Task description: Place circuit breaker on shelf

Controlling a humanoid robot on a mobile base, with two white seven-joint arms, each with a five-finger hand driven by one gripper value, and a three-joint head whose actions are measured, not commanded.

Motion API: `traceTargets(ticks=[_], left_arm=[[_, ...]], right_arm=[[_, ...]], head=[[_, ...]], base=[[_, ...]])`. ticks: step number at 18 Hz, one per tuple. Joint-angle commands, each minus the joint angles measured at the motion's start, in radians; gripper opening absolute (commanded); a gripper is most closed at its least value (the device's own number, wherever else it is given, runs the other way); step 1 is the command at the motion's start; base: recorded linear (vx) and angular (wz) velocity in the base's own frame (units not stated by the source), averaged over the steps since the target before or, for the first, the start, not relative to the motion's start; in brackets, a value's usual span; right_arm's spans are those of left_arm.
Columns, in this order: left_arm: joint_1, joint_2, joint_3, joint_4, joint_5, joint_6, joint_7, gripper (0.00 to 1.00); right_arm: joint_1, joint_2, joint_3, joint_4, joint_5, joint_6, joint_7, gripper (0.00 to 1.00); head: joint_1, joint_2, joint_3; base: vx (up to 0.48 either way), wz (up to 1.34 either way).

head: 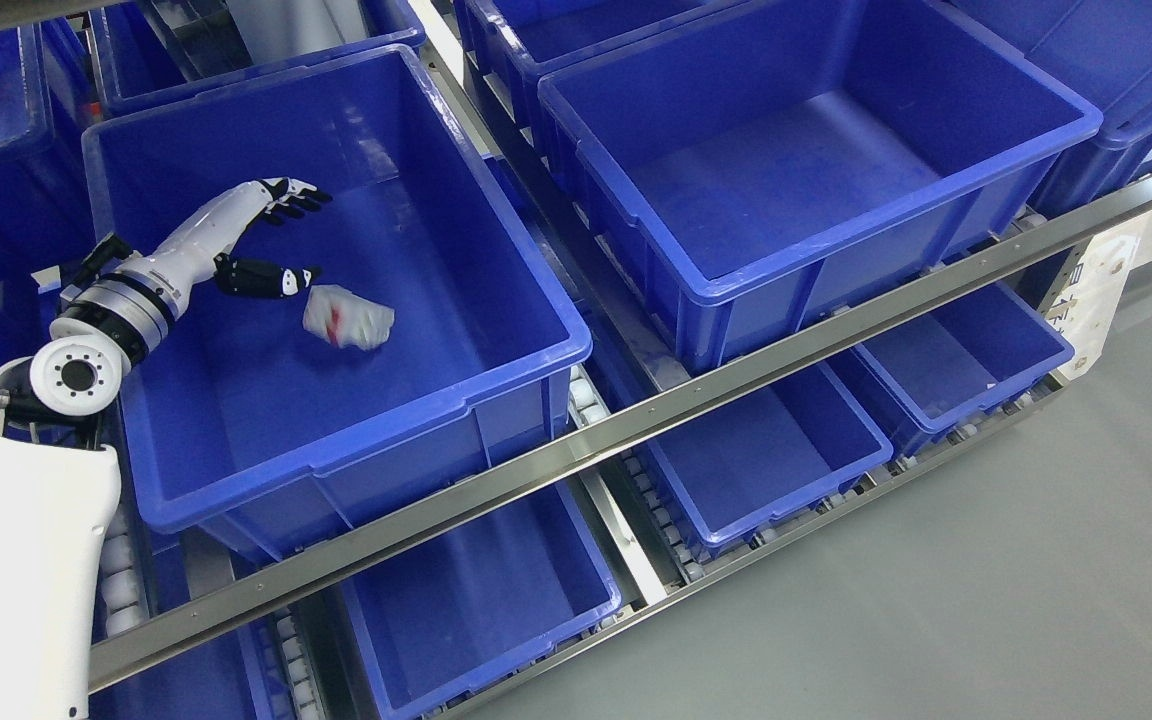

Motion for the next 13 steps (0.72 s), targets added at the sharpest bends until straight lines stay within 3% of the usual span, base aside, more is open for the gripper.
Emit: traceTargets(ticks=[1, 3, 5, 8, 10, 13], left_arm=[[-0.013, -0.014, 0.067, 0.065, -0.004, -0.035, 0.059, 0.76], [-0.021, -0.028, 0.139, 0.057, 0.011, -0.092, 0.129, 0.81], [-0.047, -0.161, 0.281, 0.045, 0.084, -0.149, 0.255, 0.85], [-0.052, -0.308, 0.451, -0.048, 0.249, -0.076, 0.278, 0.88], [-0.018, -0.365, 0.454, -0.134, 0.335, -0.023, 0.283, 0.98], [0.080, -0.382, 0.414, -0.319, 0.340, 0.032, 0.289, 0.99]], right_arm=[[0.015, -0.017, 0.000, 0.000, 0.000, -0.098, 0.000, 1.00], [0.015, -0.017, 0.000, 0.000, -0.001, -0.098, 0.000, 1.00], [0.015, -0.017, 0.000, 0.000, 0.001, -0.098, 0.000, 1.00], [0.015, -0.017, 0.000, 0.000, 0.001, -0.098, 0.000, 1.00], [0.015, -0.017, 0.000, 0.000, -0.001, -0.098, 0.000, 1.00], [0.015, -0.017, 0.000, 0.000, 0.001, -0.098, 0.000, 1.00]], head=[[0.0000, 0.000, 0.000], [0.0000, 0.000, 0.000], [0.0000, 0.000, 0.000], [0.0000, 0.000, 0.000], [0.0000, 0.000, 0.000], [0.0000, 0.000, 0.000]], base=[[0.000, 0.00], [0.000, 0.00], [0.000, 0.00], [0.000, 0.00], [0.000, 0.00], [-0.018, -0.01]])
